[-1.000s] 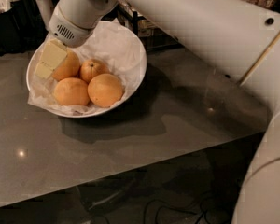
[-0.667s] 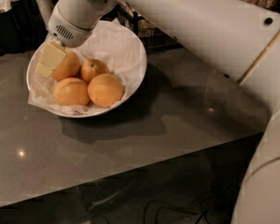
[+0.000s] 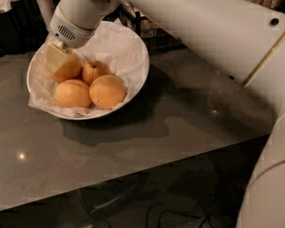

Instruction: Pick orange from white bowl

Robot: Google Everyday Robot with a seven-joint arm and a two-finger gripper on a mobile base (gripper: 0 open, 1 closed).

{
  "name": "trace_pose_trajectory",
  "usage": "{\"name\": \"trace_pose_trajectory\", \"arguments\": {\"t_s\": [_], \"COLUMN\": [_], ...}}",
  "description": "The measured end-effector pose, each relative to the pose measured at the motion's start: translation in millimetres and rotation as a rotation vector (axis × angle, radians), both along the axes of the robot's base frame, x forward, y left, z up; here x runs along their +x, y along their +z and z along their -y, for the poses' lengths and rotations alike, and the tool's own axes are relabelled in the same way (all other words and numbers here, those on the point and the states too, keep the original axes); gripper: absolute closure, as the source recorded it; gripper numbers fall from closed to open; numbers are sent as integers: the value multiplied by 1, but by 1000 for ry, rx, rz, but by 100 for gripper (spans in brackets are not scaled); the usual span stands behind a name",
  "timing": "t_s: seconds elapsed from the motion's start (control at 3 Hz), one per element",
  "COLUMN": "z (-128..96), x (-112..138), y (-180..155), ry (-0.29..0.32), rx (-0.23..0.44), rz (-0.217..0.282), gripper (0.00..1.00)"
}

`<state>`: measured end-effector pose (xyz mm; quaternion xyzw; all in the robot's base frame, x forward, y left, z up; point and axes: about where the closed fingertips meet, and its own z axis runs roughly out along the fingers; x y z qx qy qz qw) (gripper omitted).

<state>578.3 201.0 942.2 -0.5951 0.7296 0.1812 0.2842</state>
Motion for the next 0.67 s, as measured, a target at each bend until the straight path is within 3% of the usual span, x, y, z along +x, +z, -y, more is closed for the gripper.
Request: {"name": "trace_pose_trajectory", "arguments": {"t_s": [0.67], "z": [0], "x": [0], "y": [0], "ry": [0], "rx": [0], "rz": [0], "gripper": [3]}}
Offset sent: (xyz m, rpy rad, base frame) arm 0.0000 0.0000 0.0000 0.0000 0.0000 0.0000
